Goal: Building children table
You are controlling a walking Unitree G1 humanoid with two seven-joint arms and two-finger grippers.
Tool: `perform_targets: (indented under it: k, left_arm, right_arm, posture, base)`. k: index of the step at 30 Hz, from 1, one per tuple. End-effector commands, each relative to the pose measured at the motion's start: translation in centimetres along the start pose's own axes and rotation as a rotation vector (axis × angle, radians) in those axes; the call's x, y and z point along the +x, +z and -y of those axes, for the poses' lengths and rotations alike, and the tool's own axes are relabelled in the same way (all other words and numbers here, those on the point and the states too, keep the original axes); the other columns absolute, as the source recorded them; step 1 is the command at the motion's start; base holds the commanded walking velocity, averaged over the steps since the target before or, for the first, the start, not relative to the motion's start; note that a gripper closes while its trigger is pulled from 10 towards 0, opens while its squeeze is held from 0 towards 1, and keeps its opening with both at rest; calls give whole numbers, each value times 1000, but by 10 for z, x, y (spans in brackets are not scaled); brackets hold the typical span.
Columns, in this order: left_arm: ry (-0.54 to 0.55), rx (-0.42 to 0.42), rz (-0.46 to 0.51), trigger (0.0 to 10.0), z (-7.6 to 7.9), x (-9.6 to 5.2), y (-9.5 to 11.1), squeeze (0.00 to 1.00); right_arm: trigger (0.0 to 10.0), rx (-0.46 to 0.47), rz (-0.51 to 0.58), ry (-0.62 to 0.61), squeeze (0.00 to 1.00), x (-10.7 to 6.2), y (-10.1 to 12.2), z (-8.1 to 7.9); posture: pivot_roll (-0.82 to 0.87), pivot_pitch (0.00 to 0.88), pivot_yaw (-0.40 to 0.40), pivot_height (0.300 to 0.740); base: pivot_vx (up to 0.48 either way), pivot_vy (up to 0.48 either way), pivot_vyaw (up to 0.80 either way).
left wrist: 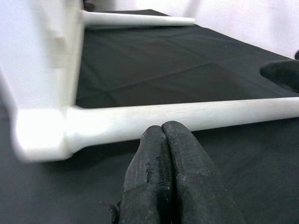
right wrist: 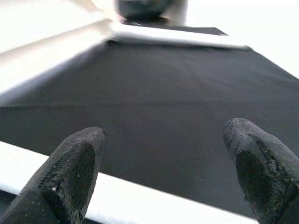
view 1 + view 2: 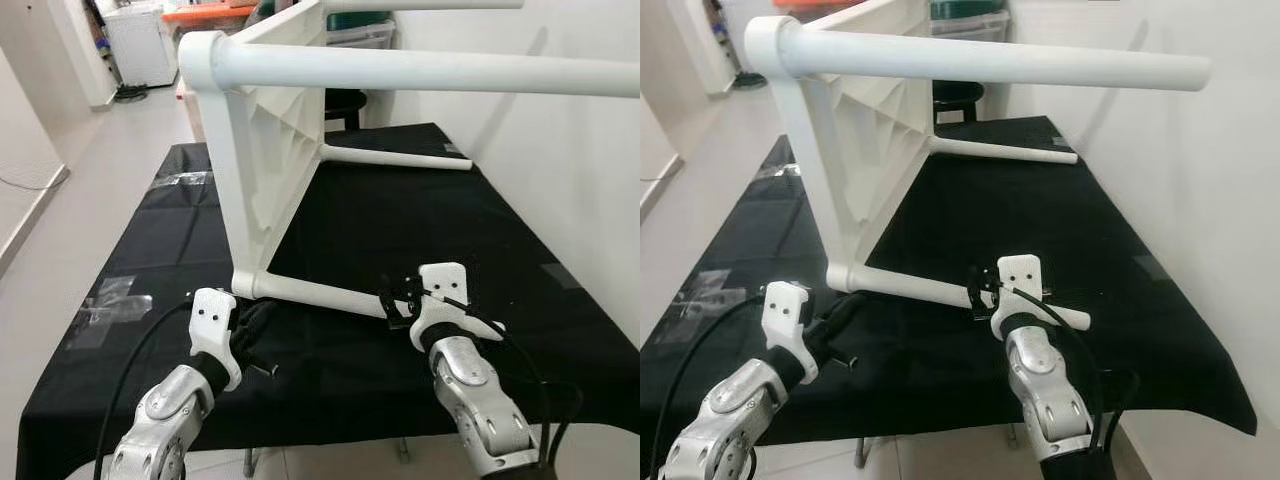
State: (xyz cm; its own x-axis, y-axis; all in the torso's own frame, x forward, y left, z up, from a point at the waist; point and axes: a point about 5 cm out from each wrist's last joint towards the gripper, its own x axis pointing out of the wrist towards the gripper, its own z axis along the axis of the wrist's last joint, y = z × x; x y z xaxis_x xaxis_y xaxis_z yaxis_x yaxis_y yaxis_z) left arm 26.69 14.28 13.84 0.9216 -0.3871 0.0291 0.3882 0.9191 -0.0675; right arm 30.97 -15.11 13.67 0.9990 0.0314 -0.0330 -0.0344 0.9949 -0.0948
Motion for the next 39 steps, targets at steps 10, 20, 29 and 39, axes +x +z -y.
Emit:
perform_targets:
  k: [10, 20, 29, 39]
  left_arm:
    - [30, 117, -39, 10000, -3, 0, -6, 0]
    - [98, 177, -17, 10000, -8, 2, -4, 0]
    - [160, 181, -34, 10000, -19, -17, -11, 0]
    - [156, 188, -37, 10000, -16, -16, -13, 0]
  right_arm:
    - [10000, 3, -34, -15, 0, 1, -5, 1]
    - [10000, 3, -18, -10, 0, 1, -4, 1]
    - [10000, 36, -46, 52, 0, -10, -10, -1]
    - [10000, 59, -28, 113, 0, -10, -8, -8]
  posture:
    - [-46, 55, 21, 740]
    - [-44, 50, 21, 740]
    - [-48, 42, 20, 740]
    - [-46, 40, 22, 740]
  base:
    - [0, 0, -560]
    - [0, 0, -560]
    - [94, 0, -178]
    - [296, 0, -231]
